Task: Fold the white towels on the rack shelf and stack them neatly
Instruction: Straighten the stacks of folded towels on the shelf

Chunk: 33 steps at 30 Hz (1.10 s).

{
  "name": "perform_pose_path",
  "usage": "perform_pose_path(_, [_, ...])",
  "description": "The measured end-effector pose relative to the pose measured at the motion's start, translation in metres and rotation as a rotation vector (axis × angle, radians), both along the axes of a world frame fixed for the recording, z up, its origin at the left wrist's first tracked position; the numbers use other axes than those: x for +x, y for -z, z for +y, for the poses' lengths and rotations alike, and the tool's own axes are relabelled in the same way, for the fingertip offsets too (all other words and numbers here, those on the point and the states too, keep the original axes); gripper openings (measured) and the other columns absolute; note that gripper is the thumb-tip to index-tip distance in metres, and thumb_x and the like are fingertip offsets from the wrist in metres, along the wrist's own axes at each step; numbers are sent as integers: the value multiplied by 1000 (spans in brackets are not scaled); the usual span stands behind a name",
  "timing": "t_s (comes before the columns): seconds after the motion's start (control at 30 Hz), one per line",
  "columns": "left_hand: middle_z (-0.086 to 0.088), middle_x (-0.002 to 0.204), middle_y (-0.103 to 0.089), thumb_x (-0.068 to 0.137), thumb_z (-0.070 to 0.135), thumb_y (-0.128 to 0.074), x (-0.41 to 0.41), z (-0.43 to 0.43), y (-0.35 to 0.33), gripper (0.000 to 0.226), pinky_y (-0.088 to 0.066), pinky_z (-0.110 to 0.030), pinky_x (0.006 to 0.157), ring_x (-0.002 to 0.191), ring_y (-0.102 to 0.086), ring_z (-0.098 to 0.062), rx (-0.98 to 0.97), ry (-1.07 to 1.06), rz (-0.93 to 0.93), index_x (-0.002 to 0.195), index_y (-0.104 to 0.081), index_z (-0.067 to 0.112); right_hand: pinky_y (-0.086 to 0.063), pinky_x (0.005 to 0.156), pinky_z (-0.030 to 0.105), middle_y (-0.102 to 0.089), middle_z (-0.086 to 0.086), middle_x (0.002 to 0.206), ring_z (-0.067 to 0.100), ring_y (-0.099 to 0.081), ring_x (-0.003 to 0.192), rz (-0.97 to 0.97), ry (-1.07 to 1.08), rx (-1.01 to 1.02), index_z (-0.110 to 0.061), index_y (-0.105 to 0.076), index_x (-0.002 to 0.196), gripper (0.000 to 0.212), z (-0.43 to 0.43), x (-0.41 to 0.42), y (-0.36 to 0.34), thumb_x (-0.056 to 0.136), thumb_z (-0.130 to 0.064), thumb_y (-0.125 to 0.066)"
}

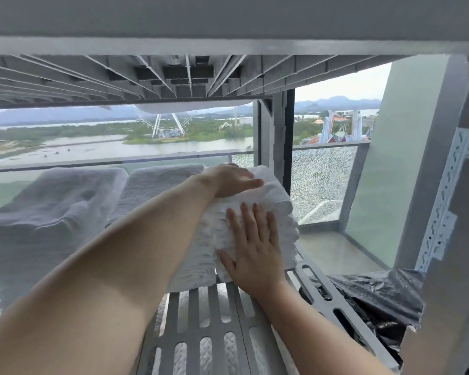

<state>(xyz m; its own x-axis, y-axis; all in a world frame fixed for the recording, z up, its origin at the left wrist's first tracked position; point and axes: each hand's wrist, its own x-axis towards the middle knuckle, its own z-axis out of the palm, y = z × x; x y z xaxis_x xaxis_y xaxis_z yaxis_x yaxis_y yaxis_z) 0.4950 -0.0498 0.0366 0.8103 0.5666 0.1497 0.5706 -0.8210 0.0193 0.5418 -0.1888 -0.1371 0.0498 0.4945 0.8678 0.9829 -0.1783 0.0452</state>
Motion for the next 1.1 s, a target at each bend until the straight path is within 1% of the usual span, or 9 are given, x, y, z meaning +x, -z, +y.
perform_pose_path(0.1, [6,140,-59,64,103,-17,-46,-12,-7,99,-42,-43,107,128,-53,-19,35,-36,-170,130,-61,43,-20,118,63,-35,22,158,42,-18,152,38,-73,36,-11,-36,154,80,-7,-16,-10,95,-63,-46])
perform_pose_path(0.27, [3,137,-60,66,102,-14,-140,-11,-4,100,-43,-43,104,123,-55,-20,99,-271,-268,129,-61,41,-14,121,63,-24,22,162,41,-10,153,-12,-337,72,-11,-40,153,74,-5,-61,-31,96,-59,-50])
perform_pose_path(0.43, [-7,149,-50,87,82,-31,-209,-3,1,80,-34,-44,111,135,-45,-26,39,-446,-322,142,-54,29,-14,120,64,-28,21,161,41,-8,154,-64,-421,30,-11,-40,151,75,9,-111,-41,95,-59,-51])
perform_pose_path(0.63, [-13,159,-34,97,52,-56,-215,8,2,67,-31,-42,115,144,-36,-30,-8,-450,-304,154,-36,23,-11,121,63,-17,20,165,38,-3,155,-121,-270,-31,-10,-23,158,86,37,-132,-42,95,-68,-35])
perform_pose_path(0.7, [-14,157,-38,96,46,-58,-210,12,9,66,-34,-38,111,140,-41,-31,-104,-424,-392,154,-35,22,-14,121,63,-20,19,164,38,-9,154,-107,-210,-20,-10,-26,158,88,42,-132,-32,94,-69,-42])
perform_pose_path(0.77, [-13,153,-41,95,40,-61,-204,19,24,71,-38,-31,106,131,-49,-33,-379,-429,-553,156,-29,23,-19,119,62,-28,19,162,38,-17,153,-98,-165,8,-11,-28,158,89,45,-131,-19,92,-68,-48])
perform_pose_path(0.87, [-7,152,-41,91,28,-63,-199,30,45,77,-44,-40,110,126,-53,-30,-704,-373,-820,157,-24,29,-23,117,63,-32,19,160,39,-22,151,-143,-124,13,-11,-31,157,92,48,-129,-11,90,-71,-50])
perform_pose_path(1.03, [-13,132,-54,85,32,-65,-191,42,48,85,-54,-46,97,109,-62,-32,-754,-358,-828,157,-20,36,-19,115,69,-28,25,160,45,-16,151,-160,-63,-21,-5,-31,155,105,48,-139,-4,83,-79,-51])
perform_pose_path(1.1, [-13,139,-49,85,35,-66,-187,41,47,90,-53,-46,98,115,-57,-33,-715,-376,-757,159,-15,38,-19,114,70,-28,26,160,45,-16,151,-159,-41,-32,-4,-30,156,107,47,-140,-1,83,-79,-52])
